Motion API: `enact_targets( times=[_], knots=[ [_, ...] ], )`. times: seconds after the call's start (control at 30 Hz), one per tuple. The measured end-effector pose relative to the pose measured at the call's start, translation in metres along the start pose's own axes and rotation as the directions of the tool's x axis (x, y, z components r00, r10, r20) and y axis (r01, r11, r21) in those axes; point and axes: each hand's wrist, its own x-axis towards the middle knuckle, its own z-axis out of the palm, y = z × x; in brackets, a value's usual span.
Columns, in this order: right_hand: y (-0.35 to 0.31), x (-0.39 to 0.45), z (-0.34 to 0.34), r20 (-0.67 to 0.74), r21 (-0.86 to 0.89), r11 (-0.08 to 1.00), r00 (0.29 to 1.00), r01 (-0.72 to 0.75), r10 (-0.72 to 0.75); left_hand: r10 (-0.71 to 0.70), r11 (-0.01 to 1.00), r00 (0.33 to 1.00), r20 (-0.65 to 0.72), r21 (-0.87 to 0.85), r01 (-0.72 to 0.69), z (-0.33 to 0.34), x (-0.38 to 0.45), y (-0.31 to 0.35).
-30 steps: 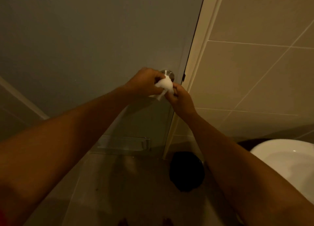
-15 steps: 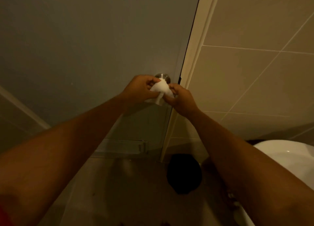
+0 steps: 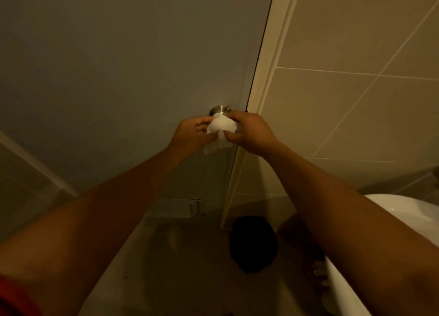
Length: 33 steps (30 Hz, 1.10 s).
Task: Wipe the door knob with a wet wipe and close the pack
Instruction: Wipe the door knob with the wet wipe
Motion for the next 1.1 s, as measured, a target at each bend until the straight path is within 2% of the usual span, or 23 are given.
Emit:
enact_targets(
  times=[0.07,0.13,0.2,0.23,0.33,0.43,0.5,0.57,0.63,0.73,0.8,0.83,0.93,1.03,1.1],
  knots=[
    [0.005,-0.011,0.018,-0.068,0.219,0.973,0.993,-0.075,0.092,0.102,0.971,0.994,0.027,0.217,-0.106,-0.008,0.006,0.011],
    [0.006,-0.018,0.037,-0.130,0.357,0.929,0.980,-0.093,0.149,0.187,0.857,0.975,0.117,0.466,-0.220,-0.016,0.014,0.027],
    [0.004,-0.021,0.047,-0.158,0.400,0.913,0.974,-0.086,0.161,0.186,0.759,0.962,0.198,0.593,-0.268,-0.016,0.022,0.039],
    [0.004,-0.021,0.047,-0.163,0.390,0.918,0.975,-0.077,0.151,0.164,0.748,0.964,0.211,0.610,-0.261,-0.015,0.023,0.042],
    [0.010,-0.015,0.034,-0.144,0.239,0.971,0.987,-0.032,0.068,0.129,0.836,0.978,0.164,0.512,-0.196,-0.010,0.016,0.037],
    [0.007,-0.002,0.009,-0.082,0.081,0.997,0.997,-0.003,0.009,0.086,0.981,0.995,0.054,0.168,-0.094,-0.002,0.003,0.014],
    [-0.001,0.004,0.000,-0.042,0.019,0.999,0.999,0.027,-0.026,0.046,0.997,0.999,-0.020,0.062,-0.045,0.005,-0.001,0.000],
    [-0.004,0.003,0.001,-0.032,0.051,0.999,0.999,0.018,-0.017,0.039,0.998,0.997,-0.060,0.055,-0.036,0.010,-0.003,-0.006],
    [-0.002,-0.004,0.010,-0.058,0.190,0.981,0.997,-0.037,0.049,0.106,0.988,0.993,-0.060,0.116,-0.099,0.008,-0.003,-0.003],
    [0.002,-0.014,0.029,-0.095,0.466,0.878,0.980,-0.111,0.174,0.250,0.918,0.967,0.051,0.304,-0.254,-0.005,0.002,0.013],
    [0.001,-0.017,0.037,-0.116,0.514,0.850,0.973,-0.113,0.199,0.238,0.879,0.965,0.106,0.398,-0.261,-0.010,0.007,0.021],
    [0.001,-0.018,0.038,-0.119,0.505,0.856,0.973,-0.111,0.196,0.200,0.890,0.974,0.107,0.395,-0.227,-0.010,0.009,0.021],
    [0.002,-0.013,0.025,-0.087,0.420,0.903,0.987,-0.085,0.133,0.125,0.962,0.991,0.047,0.238,-0.132,-0.003,0.009,0.009],
    [0.000,-0.001,0.006,-0.005,0.191,0.981,1.000,-0.020,0.021,0.093,0.988,0.995,-0.032,0.130,-0.088,0.006,0.005,-0.007],
    [0.001,0.001,0.003,0.023,0.132,0.991,1.000,-0.002,-0.001,0.067,0.992,0.995,-0.068,0.111,-0.059,0.011,0.004,-0.012]
  ],
)
